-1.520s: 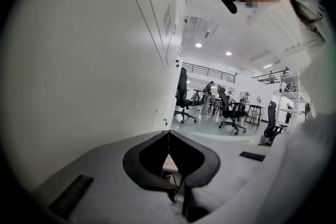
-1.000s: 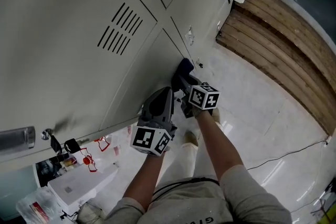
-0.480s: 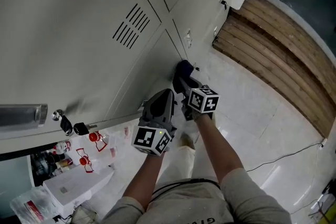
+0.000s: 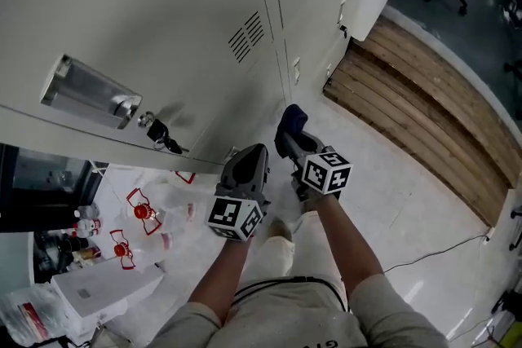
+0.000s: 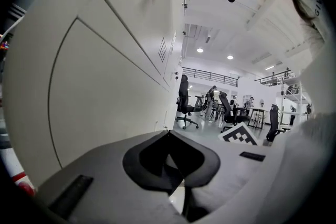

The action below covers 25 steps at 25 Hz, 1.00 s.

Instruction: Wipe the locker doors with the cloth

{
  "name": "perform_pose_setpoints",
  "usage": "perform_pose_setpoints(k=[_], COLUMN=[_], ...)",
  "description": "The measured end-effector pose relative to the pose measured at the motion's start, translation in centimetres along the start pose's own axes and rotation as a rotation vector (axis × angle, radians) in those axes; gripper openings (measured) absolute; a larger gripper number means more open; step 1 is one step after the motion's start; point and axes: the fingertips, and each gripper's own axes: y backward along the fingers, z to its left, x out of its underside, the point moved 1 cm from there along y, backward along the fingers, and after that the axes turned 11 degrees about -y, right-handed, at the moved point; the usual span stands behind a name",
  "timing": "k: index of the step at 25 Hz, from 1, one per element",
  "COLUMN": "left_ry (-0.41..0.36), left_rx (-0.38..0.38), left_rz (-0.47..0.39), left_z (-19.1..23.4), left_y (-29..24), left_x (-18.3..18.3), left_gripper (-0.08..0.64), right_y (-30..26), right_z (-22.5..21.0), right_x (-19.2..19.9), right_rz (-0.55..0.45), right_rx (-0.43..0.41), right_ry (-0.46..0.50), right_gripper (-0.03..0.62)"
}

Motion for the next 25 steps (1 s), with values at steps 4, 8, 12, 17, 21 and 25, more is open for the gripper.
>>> perform_pose_setpoints(k=[4, 8, 12, 17, 21, 25], left_ry=[-0.012, -0.018, -0.026, -0.045, -0.052, -0.056], left_rx=[-0.005, -0.01, -0.024, -0.024, -0.019, -0.019], left_rz=[-0.001, -0.013, -0.032, -0.056, -0.072, -0.083], left_z=[-0.1, 0.1, 0.6, 0.5, 0.4, 0.4], left_y=[2.1, 4.4, 6.0, 7.8, 9.4, 11.1], left_x=[-0.5, -1.5, -3.0, -5.1, -6.7, -7.9], left_gripper=[-0.002, -0.002, -0.002, -0.002, -0.002, -0.002], right_y=[2.6, 4.9, 6.5, 8.4, 9.9, 11.3], right_z=[3.3, 6.8, 9.9, 12.7, 14.9, 17.0], right_x=[-0.9, -1.7, -2.8, -4.0, -4.4, -4.5], right_rz=[0.003, 0.005, -0.005, -0.026, -0.043, -0.058], right_rx=[-0.019, -0.041, -0.065, -0.072, -0.08, -0.088], right_ry=[0.11, 0.238, 0.358, 0.444, 0.491, 0.542], right_gripper=[0.051, 0.051, 0.051, 0.051, 0.051, 0.051])
